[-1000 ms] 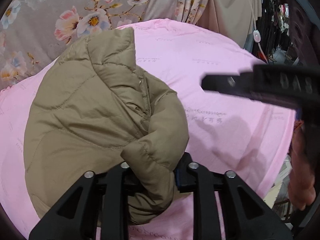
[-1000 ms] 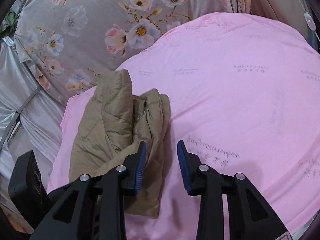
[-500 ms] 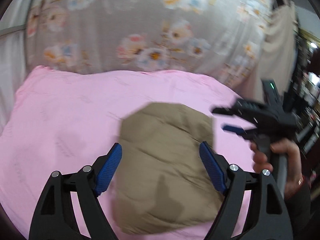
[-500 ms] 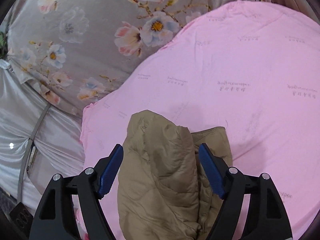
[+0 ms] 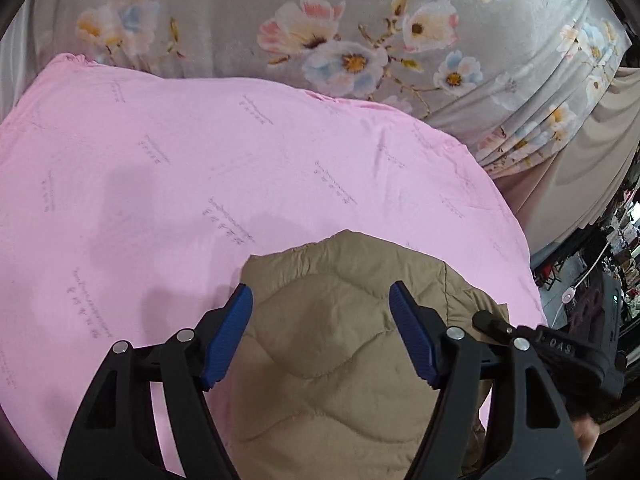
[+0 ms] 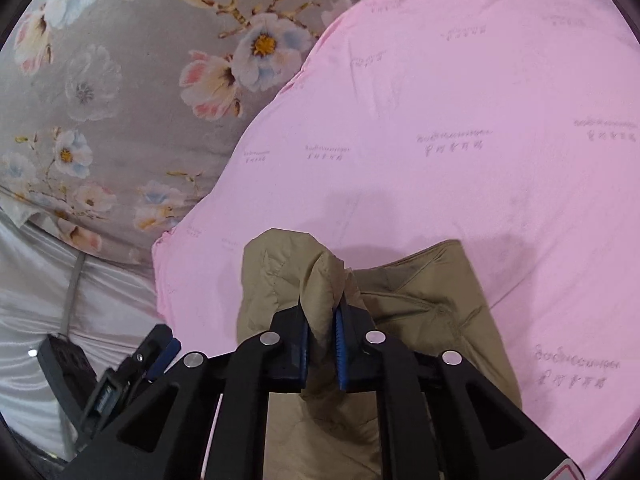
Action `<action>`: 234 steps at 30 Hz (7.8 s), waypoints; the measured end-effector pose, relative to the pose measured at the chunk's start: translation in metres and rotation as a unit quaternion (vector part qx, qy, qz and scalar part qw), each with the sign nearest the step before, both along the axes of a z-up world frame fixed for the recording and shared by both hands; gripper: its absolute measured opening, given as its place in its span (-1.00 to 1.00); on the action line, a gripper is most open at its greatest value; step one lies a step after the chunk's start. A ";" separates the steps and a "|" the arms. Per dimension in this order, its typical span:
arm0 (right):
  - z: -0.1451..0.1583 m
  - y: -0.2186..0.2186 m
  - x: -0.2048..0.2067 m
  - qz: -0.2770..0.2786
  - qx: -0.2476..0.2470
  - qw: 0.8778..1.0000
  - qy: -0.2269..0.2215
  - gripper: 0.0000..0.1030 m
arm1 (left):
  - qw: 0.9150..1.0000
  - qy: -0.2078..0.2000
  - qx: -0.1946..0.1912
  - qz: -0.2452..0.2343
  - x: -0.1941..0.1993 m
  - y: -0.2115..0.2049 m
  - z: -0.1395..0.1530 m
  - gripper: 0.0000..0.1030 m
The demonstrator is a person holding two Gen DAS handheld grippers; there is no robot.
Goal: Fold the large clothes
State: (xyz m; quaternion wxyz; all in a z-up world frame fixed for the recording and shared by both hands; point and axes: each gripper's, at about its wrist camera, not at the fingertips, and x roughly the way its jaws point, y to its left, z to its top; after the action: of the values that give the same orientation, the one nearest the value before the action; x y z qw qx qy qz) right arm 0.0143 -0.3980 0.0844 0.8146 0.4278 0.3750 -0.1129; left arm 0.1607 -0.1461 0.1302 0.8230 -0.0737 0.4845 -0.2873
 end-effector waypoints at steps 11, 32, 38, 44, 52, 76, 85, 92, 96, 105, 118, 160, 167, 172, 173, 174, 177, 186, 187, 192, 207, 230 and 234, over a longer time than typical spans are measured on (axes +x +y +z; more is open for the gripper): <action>-0.063 0.012 -0.010 -0.021 -0.190 0.980 0.060 -0.85 | 0.995 -0.014 0.094 -0.004 -0.005 -0.073 -0.080 0.26; -0.113 0.001 -0.005 -0.015 -0.170 0.985 0.031 -0.79 | 0.982 -0.115 0.149 0.027 -0.021 -0.094 -0.115 0.42; -0.116 0.000 -0.003 -0.017 -0.168 0.985 0.026 -0.79 | 0.980 -0.123 0.155 0.029 -0.021 -0.098 -0.120 0.42; -0.118 -0.001 -0.002 -0.018 -0.167 0.986 0.022 -0.79 | 0.979 -0.128 0.157 0.032 -0.020 -0.099 -0.122 0.42; -0.119 -0.010 -0.006 -0.014 -0.138 0.990 -0.003 -0.73 | 0.980 -0.127 0.150 0.035 -0.020 -0.096 -0.120 0.43; -0.098 0.040 -0.027 0.026 -0.204 0.978 -0.018 -1.00 | 0.975 -0.144 0.167 0.006 -0.066 -0.069 -0.100 -0.62; -0.105 0.041 -0.030 0.018 -0.204 0.978 -0.031 -1.00 | 0.971 -0.166 0.169 0.017 -0.068 -0.071 -0.110 -0.64; -0.106 0.041 -0.029 0.017 -0.203 0.978 -0.032 -1.00 | 0.968 -0.182 0.170 0.023 -0.072 -0.073 -0.115 -0.66; -0.108 0.037 -0.028 0.018 -0.196 0.980 -0.036 -1.00 | 0.967 -0.188 0.171 0.026 -0.073 -0.074 -0.117 -0.66; -0.093 0.013 -0.048 0.028 -0.112 0.991 -0.062 -0.89 | 0.985 -0.142 0.101 0.014 -0.064 -0.046 -0.106 -0.46; -0.129 0.006 -0.158 0.085 0.112 0.990 0.004 0.36 | 0.996 0.075 -0.025 -0.042 -0.087 0.076 -0.128 0.66; 0.120 0.091 -0.081 0.174 -0.178 0.906 -0.343 -0.56 | 0.956 -0.228 -0.158 -0.092 -0.103 0.085 0.092 -0.06; 0.187 0.098 -0.062 0.183 -0.232 0.865 -0.405 -0.56 | 0.929 -0.320 -0.165 -0.080 -0.088 0.096 0.161 -0.06; 0.224 0.109 -0.035 0.190 -0.259 0.843 -0.431 -0.55 | 0.914 -0.367 -0.162 -0.068 -0.069 0.106 0.194 -0.06; 0.230 0.112 -0.026 0.192 -0.264 0.839 -0.435 -0.55 | 0.911 -0.373 -0.162 -0.066 -0.064 0.108 0.199 -0.06; 0.235 0.114 -0.019 0.193 -0.269 0.836 -0.438 -0.55 | 0.909 -0.379 -0.162 -0.065 -0.057 0.111 0.204 -0.06; 0.246 0.119 0.007 0.200 -0.276 0.827 -0.447 -0.55 | 0.903 -0.393 -0.165 -0.060 -0.034 0.115 0.211 -0.06; 0.200 0.115 0.120 0.222 -0.257 0.837 -0.428 -0.55 | 0.904 -0.393 -0.158 -0.050 0.063 0.117 0.158 -0.06; 0.190 0.113 0.132 0.224 -0.252 0.842 -0.422 -0.54 | 0.907 -0.389 -0.156 -0.050 0.073 0.115 0.148 -0.05; 0.109 0.097 0.196 0.237 -0.214 0.873 -0.369 -0.54 | 0.923 -0.354 -0.142 -0.043 0.137 0.099 0.064 -0.05; -0.084 0.094 0.204 0.280 -0.078 0.946 -0.145 0.05 | 0.992 -0.127 -0.013 -0.015 0.168 0.121 -0.142 0.67; 0.014 0.136 0.368 0.228 -0.356 0.900 -0.101 -0.18 | 0.967 -0.104 0.142 0.187 0.291 0.068 -0.081 0.80; -0.048 0.114 0.391 0.212 -0.315 0.923 -0.057 -0.19 | 0.967 -0.106 0.133 0.192 0.307 0.063 -0.119 0.81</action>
State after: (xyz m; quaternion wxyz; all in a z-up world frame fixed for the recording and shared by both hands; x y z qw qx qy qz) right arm 0.4056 -0.2842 0.0366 0.9323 0.0654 0.3549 -0.0254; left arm 0.4677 -0.0831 0.0108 0.9119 -0.0242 0.4047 -0.0634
